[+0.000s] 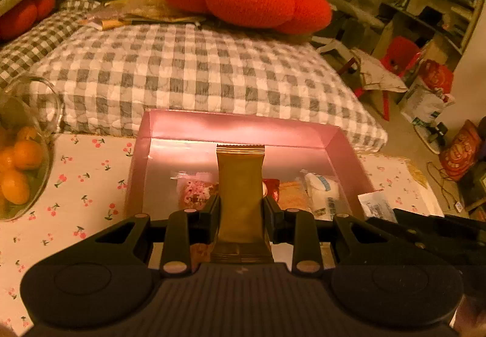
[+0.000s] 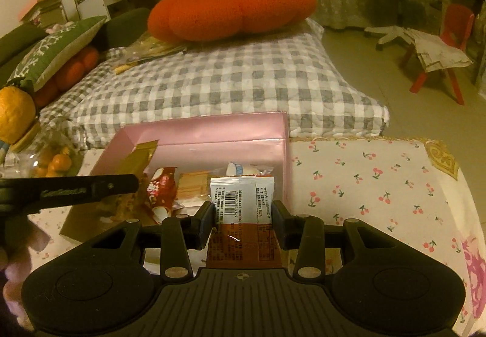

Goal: Organize snacks
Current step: 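Lift both held packs and carry them over the pink box, then open the left tool to drop the gold bar while the right tool releases the red pack, then withdraw both tools from the box toward the remaining snacks, then grasp the clear plastic pack with the left tool while the right tool grasps the orange-labelled pack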

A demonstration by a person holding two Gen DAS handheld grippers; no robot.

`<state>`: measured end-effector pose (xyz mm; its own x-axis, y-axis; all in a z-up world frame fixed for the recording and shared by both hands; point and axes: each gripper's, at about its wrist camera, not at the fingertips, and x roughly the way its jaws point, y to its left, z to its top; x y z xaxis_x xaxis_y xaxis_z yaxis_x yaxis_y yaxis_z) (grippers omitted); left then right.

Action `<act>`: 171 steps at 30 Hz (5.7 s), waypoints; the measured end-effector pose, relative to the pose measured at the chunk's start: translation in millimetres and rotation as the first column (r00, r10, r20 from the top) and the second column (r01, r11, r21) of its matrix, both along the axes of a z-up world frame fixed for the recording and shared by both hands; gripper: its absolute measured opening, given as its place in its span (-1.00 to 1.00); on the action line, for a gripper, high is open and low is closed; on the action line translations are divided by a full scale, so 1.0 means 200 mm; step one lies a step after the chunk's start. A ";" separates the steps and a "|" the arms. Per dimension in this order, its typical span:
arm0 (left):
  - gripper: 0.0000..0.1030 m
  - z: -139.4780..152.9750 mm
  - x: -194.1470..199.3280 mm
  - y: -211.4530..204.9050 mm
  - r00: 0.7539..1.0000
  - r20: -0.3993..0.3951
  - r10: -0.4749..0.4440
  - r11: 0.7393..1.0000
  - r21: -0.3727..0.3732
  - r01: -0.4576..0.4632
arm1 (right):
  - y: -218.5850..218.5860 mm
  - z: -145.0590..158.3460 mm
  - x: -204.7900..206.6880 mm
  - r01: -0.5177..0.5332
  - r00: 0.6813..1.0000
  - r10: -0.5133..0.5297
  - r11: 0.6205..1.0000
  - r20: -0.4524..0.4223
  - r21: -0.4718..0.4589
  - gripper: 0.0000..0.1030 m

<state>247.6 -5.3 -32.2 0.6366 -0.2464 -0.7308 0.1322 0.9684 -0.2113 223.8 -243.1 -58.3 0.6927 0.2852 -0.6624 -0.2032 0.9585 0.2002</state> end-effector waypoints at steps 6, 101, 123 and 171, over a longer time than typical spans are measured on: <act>-0.46 -0.03 0.07 -0.02 1.000 -0.019 0.016 0.999 -0.043 -0.017 | 0.00 -0.04 0.03 -0.008 1.000 0.008 1.000 0.000 -0.018 -0.23; 0.60 -0.10 -0.84 0.04 0.978 -0.024 -0.207 0.976 0.062 0.208 | -0.06 -0.04 -0.78 -0.189 0.978 0.206 0.943 0.036 -0.275 0.81; -0.19 -0.19 -0.87 -0.15 0.935 -0.065 -0.349 0.926 0.130 0.355 | -0.14 -0.18 -0.72 -0.312 0.950 0.304 0.930 -0.071 -0.193 0.81; -0.42 -0.17 -0.95 -0.05 0.935 -0.116 -0.334 0.932 0.107 0.347 | 0.07 -0.19 -0.70 -0.303 0.949 0.279 0.936 -0.149 -0.179 -0.19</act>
